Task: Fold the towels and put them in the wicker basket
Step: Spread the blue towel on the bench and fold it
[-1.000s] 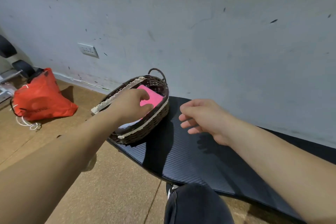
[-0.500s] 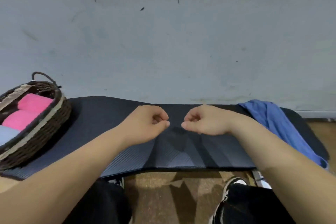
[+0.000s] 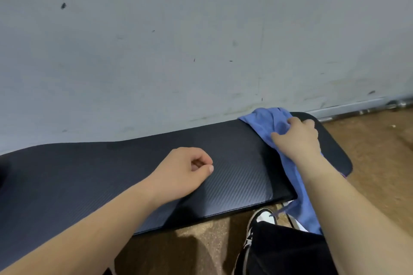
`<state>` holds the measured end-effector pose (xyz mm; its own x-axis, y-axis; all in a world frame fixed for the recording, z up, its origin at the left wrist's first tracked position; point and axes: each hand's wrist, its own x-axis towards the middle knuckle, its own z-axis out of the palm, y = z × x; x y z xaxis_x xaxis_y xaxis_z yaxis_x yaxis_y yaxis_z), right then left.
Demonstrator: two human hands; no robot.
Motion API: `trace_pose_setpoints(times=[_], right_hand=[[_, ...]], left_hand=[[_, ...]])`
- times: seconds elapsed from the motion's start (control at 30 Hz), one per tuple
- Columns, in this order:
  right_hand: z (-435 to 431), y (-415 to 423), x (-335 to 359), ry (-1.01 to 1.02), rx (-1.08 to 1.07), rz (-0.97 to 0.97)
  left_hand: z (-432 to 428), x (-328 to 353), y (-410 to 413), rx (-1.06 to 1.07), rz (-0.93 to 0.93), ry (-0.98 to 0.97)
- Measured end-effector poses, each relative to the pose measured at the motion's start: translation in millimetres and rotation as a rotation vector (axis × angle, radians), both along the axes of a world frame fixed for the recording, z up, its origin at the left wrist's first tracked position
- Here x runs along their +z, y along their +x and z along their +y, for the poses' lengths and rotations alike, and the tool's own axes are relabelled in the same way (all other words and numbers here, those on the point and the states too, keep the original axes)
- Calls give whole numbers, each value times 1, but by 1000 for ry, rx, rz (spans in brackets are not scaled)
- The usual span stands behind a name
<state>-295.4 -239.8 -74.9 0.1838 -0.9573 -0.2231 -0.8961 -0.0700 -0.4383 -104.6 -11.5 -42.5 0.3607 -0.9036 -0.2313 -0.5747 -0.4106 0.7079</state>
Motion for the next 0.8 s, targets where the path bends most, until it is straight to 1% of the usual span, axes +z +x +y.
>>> trace_pose_setpoints(times=[0.1,0.17,0.27,0.4,0.47,0.53,0.57,0.63,0.67,0.7,0.73,0.77,0.8], right_hand=[[-10,-11,-11,27,-46,51],[-12,-10,-11,-15,-53,30],[-13,-3,-2,-104,-39,-70],[-5,2,21,-145,22,-248],[1,3,33,-206,70,-275],[11,4,44,-217,124,-375],[17,6,49,-145,150,-481],[33,8,56,145,247,-698],[39,8,57,297,327,-755],[44,8,56,408,410,-757],[46,6,56,466,480,-722],[46,5,54,478,524,-683],[43,4,53,465,518,-666]], left_hand=[[-6,-3,-12,-20,23,14],[-6,-4,-15,-25,26,20],[-7,-3,-17,-12,23,21],[-18,3,-21,51,54,-45],[-29,7,-30,123,123,-107],[-45,10,-42,229,276,-149],[-55,11,-48,282,382,-149],[-76,10,-57,343,649,-117],[-85,9,-61,361,784,-104],[-91,6,-63,384,889,-106],[-96,0,-63,425,942,-116],[-98,-5,-62,470,939,-125],[-97,-10,-60,514,906,-137]])
